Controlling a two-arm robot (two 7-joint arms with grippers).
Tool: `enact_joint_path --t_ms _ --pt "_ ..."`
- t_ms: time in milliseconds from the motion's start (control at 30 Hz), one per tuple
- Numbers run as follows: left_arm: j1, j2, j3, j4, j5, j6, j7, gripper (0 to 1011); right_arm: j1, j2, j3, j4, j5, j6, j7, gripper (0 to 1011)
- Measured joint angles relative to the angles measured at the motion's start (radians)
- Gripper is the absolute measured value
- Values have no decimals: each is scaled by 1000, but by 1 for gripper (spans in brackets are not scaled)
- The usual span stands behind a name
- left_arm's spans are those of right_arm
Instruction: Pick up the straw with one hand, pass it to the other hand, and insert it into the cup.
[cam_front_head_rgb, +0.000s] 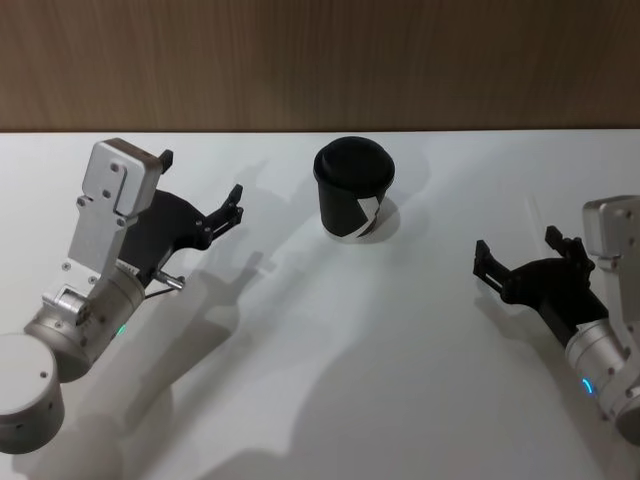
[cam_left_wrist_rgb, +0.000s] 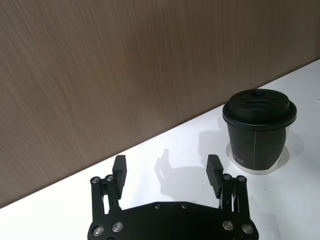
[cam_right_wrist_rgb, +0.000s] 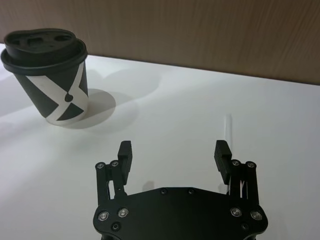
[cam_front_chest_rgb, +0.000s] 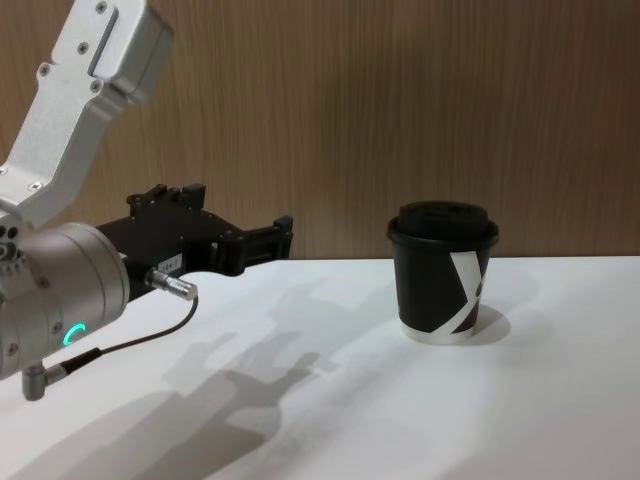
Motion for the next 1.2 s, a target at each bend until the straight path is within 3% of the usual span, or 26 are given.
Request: enact_joint_path --t_ms 1200 --pt "0 0 0 0 0 0 0 1003 -19 -25 70 38 9 40 5 1001"
